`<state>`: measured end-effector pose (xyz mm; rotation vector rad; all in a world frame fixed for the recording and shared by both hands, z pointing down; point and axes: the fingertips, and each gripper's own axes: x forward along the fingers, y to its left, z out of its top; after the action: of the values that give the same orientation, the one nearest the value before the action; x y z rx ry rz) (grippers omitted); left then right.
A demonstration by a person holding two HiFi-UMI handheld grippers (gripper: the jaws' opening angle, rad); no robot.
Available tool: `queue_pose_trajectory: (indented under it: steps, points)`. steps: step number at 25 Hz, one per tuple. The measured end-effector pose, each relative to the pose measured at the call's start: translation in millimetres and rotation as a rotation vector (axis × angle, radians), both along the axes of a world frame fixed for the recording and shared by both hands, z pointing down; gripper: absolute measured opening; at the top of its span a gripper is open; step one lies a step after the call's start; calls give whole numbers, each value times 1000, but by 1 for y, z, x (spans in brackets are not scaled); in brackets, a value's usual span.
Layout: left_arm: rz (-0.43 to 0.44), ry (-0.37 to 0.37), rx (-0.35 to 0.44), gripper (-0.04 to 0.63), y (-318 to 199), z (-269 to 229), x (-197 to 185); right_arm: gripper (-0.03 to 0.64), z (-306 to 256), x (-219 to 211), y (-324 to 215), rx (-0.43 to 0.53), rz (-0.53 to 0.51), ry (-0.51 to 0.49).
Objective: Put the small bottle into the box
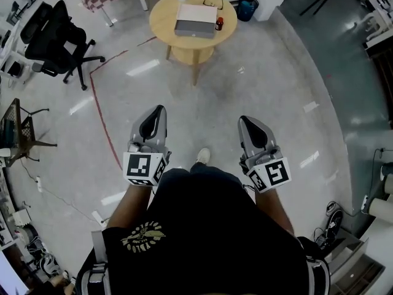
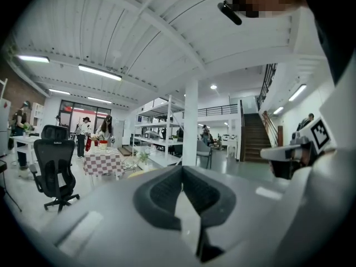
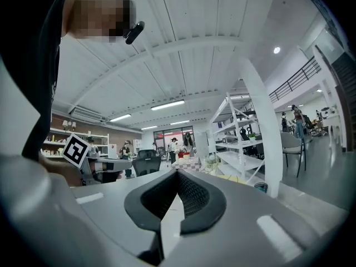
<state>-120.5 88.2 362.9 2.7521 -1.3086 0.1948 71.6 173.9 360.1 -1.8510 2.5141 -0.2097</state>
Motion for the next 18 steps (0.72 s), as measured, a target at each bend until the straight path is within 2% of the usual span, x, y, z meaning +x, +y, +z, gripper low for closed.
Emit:
queue_pose_trajectory:
  steps: [5, 10, 18]
  points:
    - [-43, 4, 10, 0, -14, -3, 10, 6, -2, 18, -21, 19, -19, -15]
    - [-35, -5, 36, 0, -16, -16, 19, 6, -6, 17, -30, 33, -54, -38]
    - [-29, -18, 10, 0, -39, -8, 23, 6, 5, 28, -51, 1, -32, -58]
